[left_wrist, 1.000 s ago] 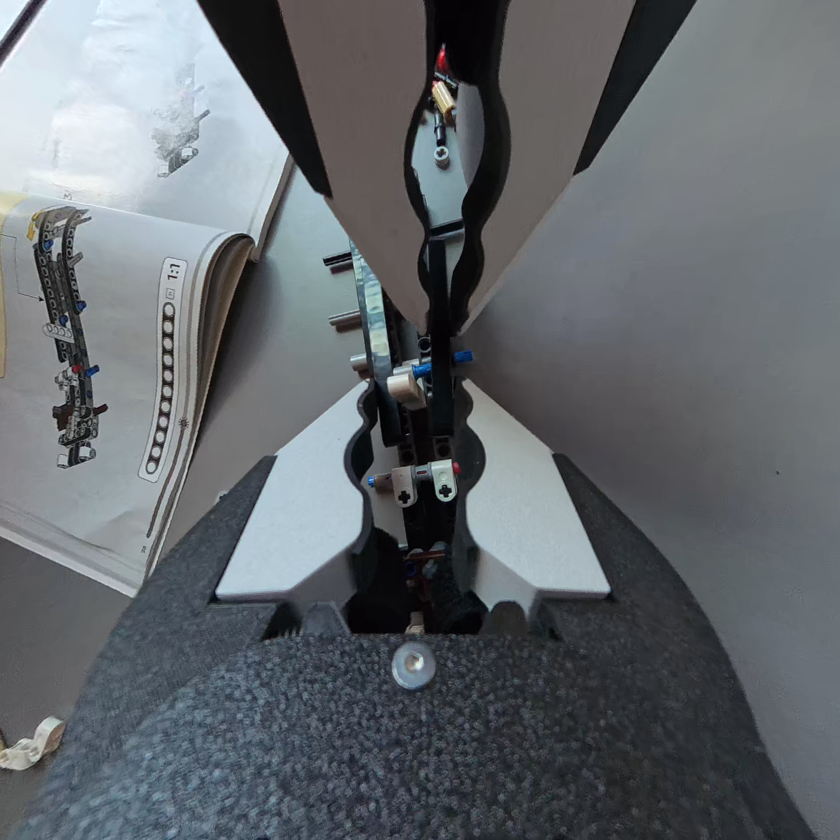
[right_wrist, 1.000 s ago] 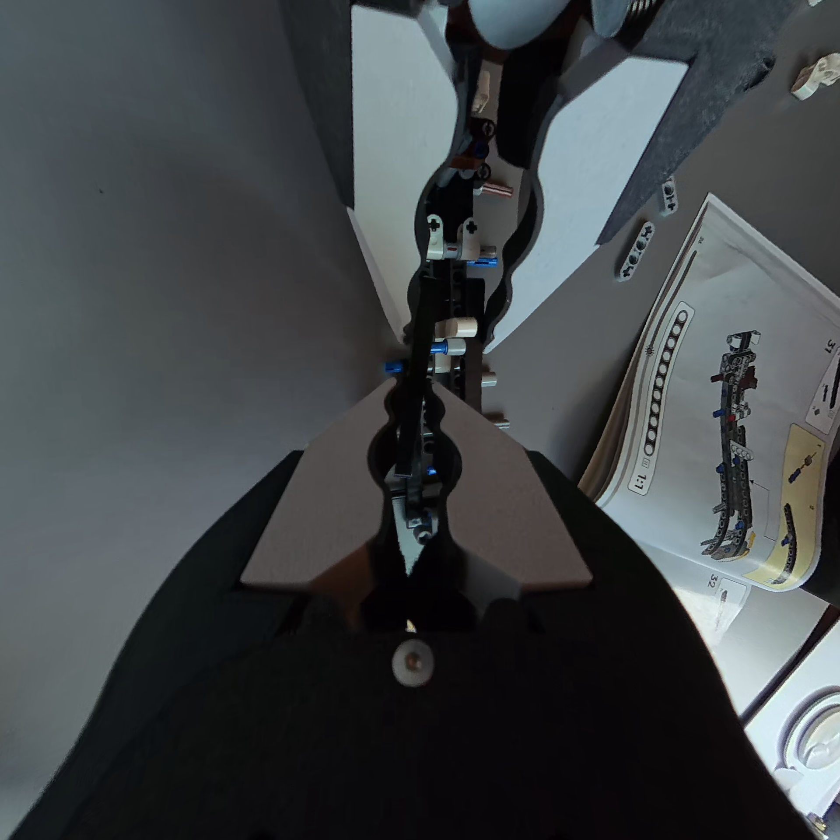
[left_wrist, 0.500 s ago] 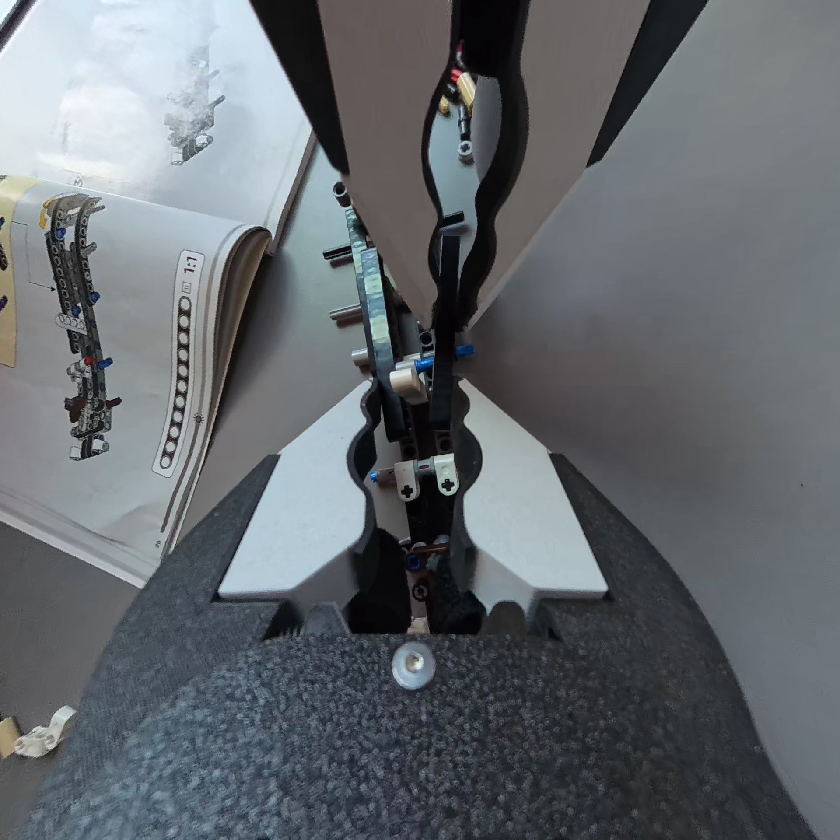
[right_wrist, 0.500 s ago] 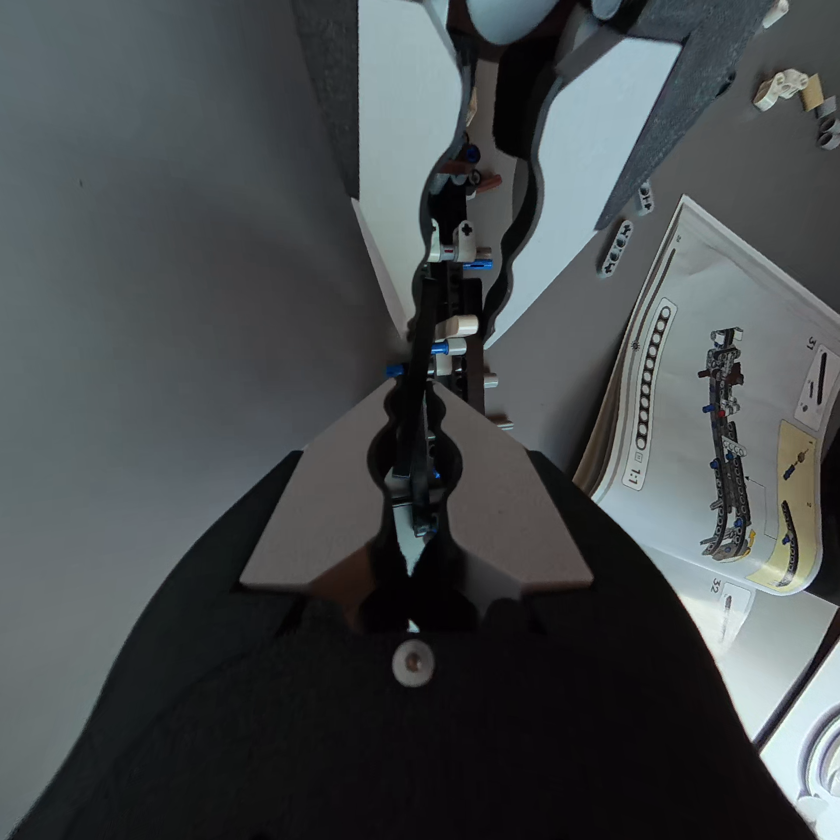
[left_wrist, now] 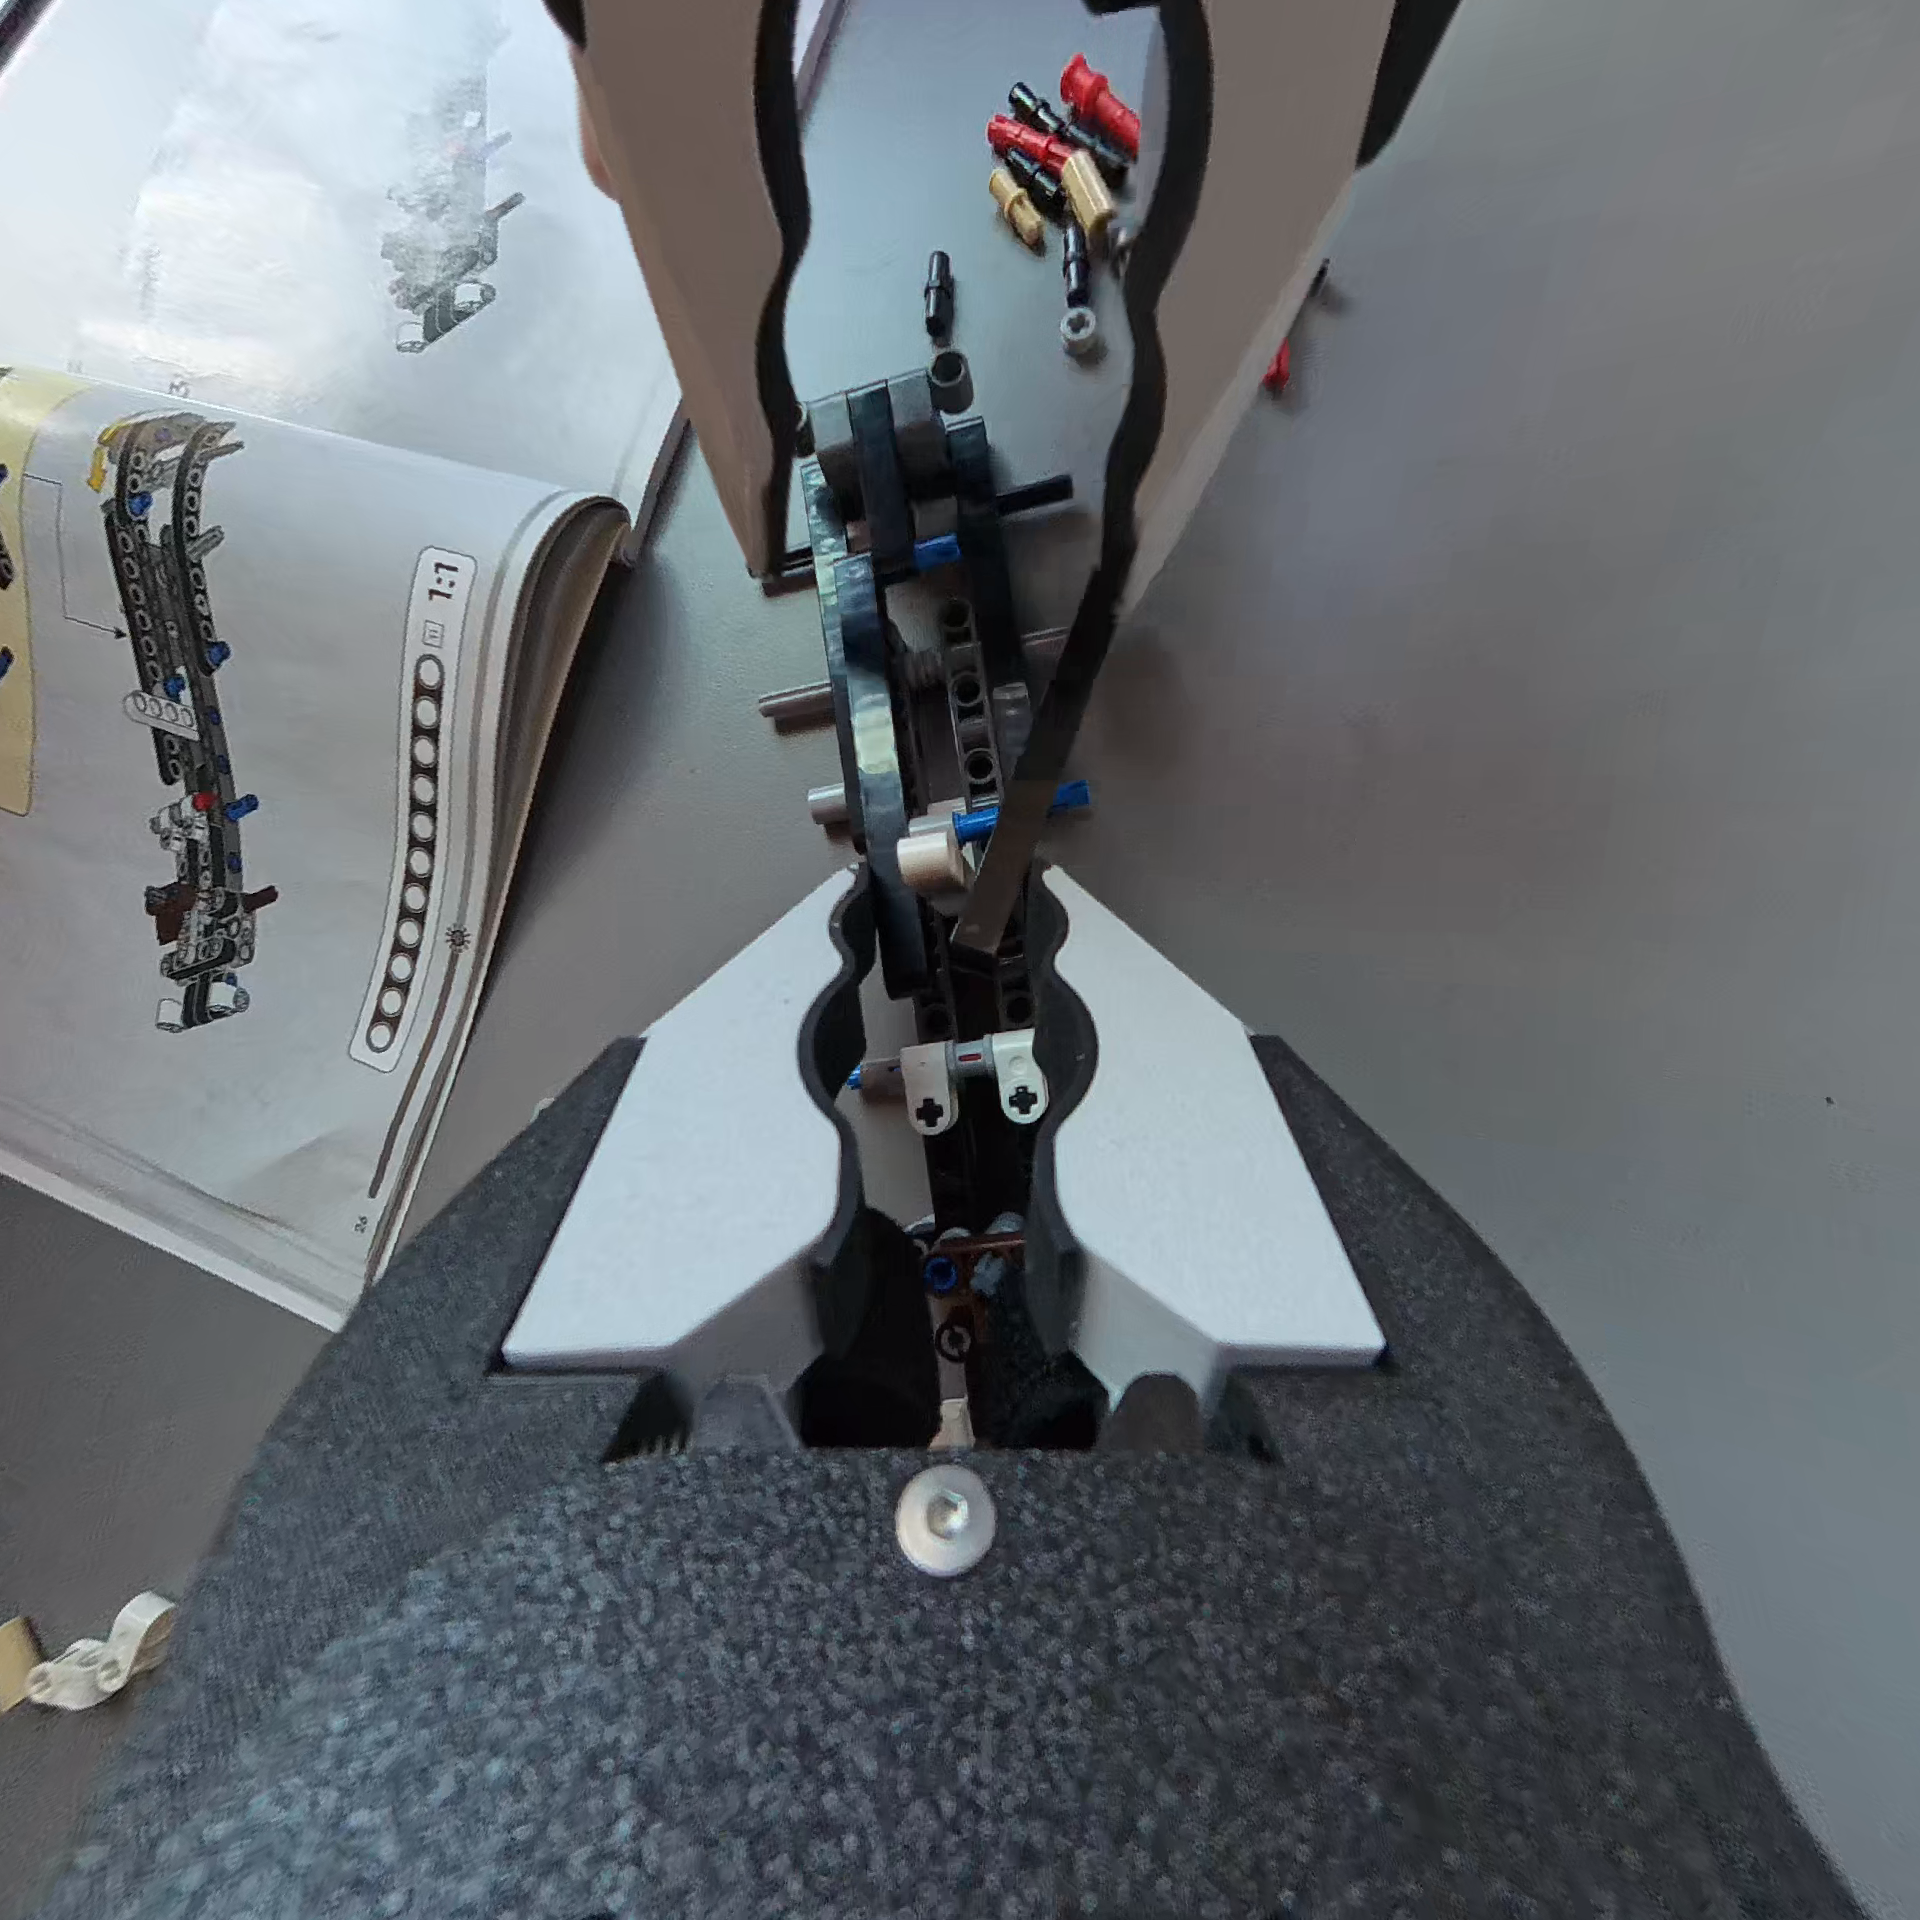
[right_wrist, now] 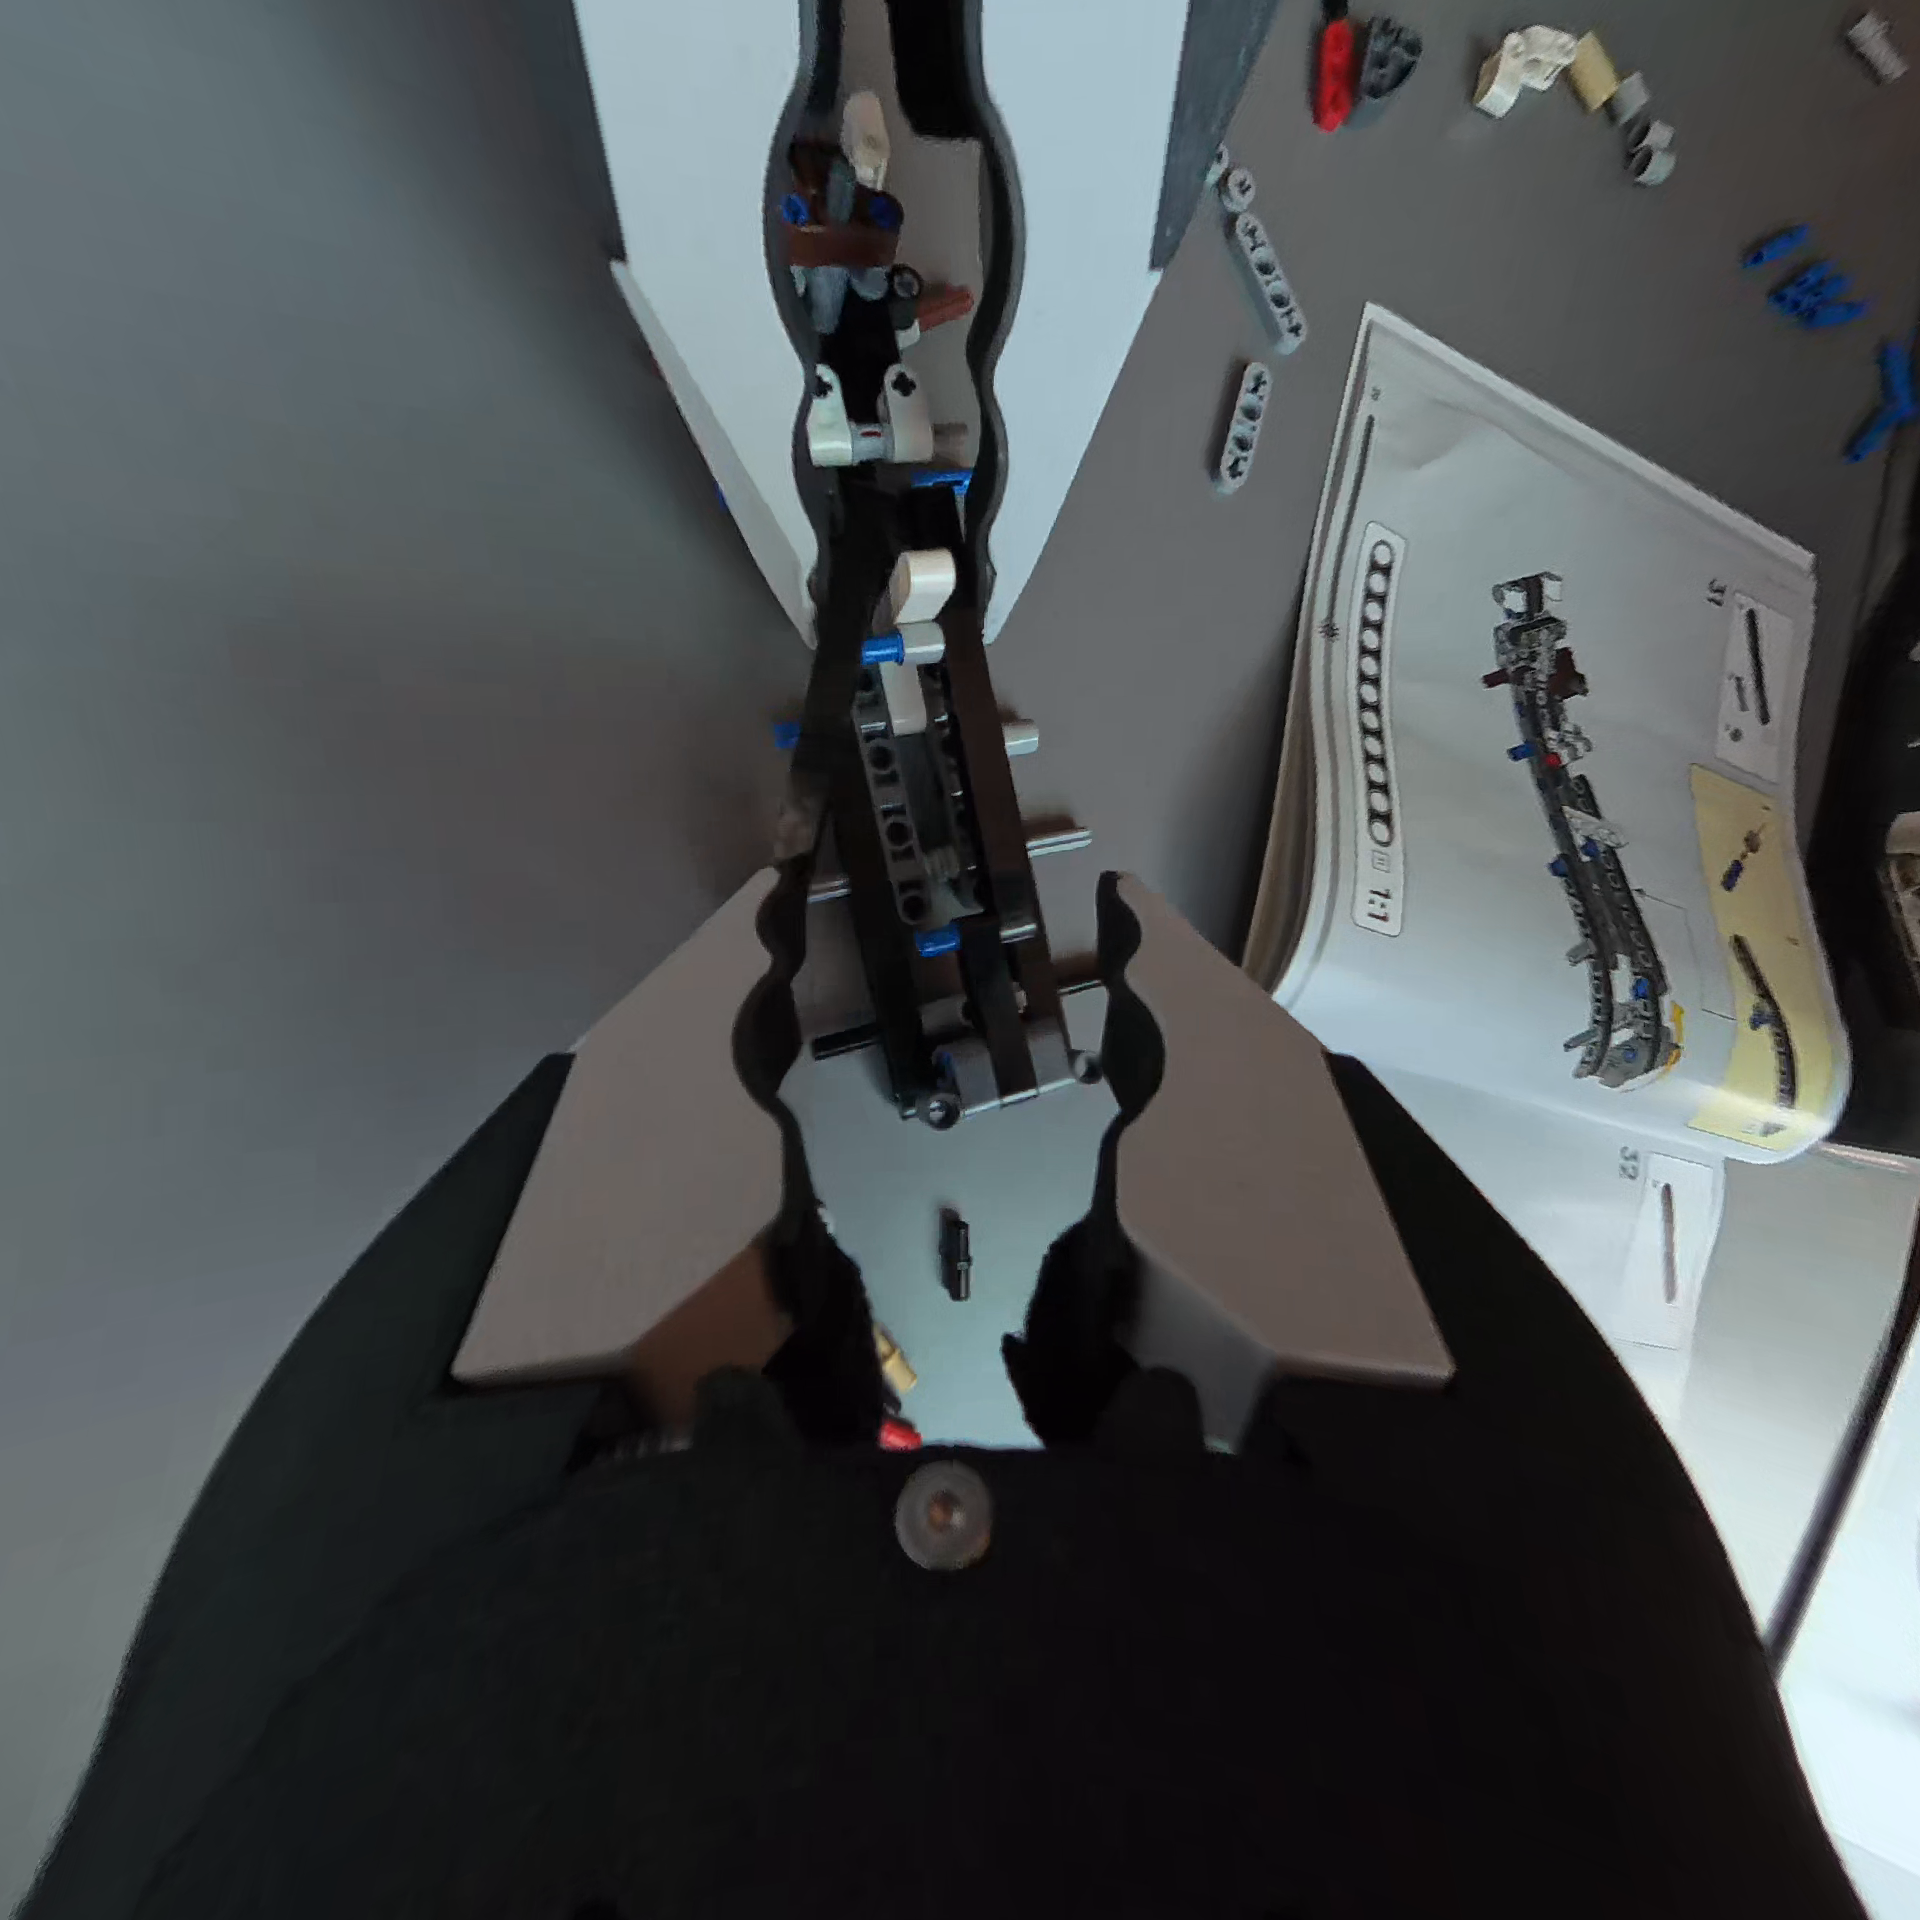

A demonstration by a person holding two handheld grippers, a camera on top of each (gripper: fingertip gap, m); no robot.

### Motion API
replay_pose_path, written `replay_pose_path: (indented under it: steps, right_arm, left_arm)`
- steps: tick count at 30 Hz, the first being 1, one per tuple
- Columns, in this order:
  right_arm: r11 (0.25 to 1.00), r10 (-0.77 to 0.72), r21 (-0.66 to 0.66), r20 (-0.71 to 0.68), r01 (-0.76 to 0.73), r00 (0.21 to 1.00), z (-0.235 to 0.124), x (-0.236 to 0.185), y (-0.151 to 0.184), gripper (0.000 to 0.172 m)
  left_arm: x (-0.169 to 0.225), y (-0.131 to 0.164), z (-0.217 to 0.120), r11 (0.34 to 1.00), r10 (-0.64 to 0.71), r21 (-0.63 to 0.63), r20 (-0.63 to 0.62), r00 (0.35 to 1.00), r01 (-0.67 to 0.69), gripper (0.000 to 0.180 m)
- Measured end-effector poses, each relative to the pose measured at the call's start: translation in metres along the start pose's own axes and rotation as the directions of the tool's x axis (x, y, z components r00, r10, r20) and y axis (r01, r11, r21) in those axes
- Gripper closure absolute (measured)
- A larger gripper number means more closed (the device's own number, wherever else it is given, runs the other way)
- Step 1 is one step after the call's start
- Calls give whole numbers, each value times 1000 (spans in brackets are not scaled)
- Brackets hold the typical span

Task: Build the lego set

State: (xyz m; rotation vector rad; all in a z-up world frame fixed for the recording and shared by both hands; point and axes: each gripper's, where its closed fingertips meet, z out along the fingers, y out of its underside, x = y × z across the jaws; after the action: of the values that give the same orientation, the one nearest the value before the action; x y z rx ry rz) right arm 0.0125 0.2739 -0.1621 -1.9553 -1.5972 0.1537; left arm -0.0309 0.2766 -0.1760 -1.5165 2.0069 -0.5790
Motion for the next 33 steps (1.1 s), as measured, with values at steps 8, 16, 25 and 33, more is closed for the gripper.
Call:
replay_pose_path:
  steps: [8,16,25,33]
  right_arm:
    - [998,-44,-48,3,44,999,8,-8,1,99]
    - [999,-2,-35,32,3,999,8,-7,5,137]
    - [999,-9,-43,32,10,999,8,-6,4,142]
    - [999,-3,-44,31,5,1000,8,-5,5,142]
  left_arm:
    - [0,0,0,1000,-2,3,-7,1000,2,155]
    - [3,-1,0,1000,1,9,-14,1000,-1,148]
    - [3,1,0,999,47,-17,-2,999,-47,147]
    - [-1,-17,0,998,63,-14,-57,996,-64,137]
